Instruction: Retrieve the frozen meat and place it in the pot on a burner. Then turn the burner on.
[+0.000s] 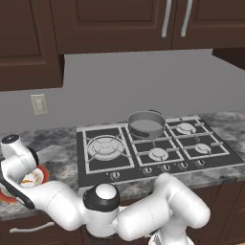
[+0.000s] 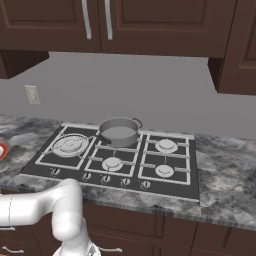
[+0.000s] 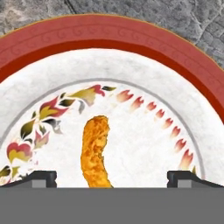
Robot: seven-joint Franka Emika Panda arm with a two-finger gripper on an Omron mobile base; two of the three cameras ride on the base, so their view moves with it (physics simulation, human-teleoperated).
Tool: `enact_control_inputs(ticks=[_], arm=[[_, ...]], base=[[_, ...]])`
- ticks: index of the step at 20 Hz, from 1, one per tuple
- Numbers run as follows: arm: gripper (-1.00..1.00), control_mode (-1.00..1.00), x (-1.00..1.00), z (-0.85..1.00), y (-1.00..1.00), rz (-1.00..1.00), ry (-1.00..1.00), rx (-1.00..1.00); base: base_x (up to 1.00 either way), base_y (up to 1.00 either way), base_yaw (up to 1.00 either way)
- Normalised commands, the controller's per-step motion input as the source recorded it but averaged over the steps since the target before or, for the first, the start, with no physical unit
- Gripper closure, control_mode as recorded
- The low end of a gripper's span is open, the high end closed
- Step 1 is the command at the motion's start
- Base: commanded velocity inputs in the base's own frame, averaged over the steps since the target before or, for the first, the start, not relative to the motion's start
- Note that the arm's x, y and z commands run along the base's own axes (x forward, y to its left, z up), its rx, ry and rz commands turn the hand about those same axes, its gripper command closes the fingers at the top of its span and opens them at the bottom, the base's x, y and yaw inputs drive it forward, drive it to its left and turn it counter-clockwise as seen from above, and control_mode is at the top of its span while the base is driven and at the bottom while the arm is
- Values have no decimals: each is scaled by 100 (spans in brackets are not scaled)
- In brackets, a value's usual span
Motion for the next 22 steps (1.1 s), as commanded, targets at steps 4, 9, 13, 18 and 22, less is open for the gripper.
enact_control_inputs(ticks=[4,9,13,18,22], arm=[[-100,-100,13,-17,0,3,0,0],[-100,-100,-8,-2,8,0,0,-2],[-100,-100,-15,-5,8,0,0,-4],[-100,-100,0,0,0,0,0,0],[-100,-100,0,0,13,0,0,0]], base=[[0,0,0],[0,0,0],[0,0,0],[0,0,0],[0,0,0]])
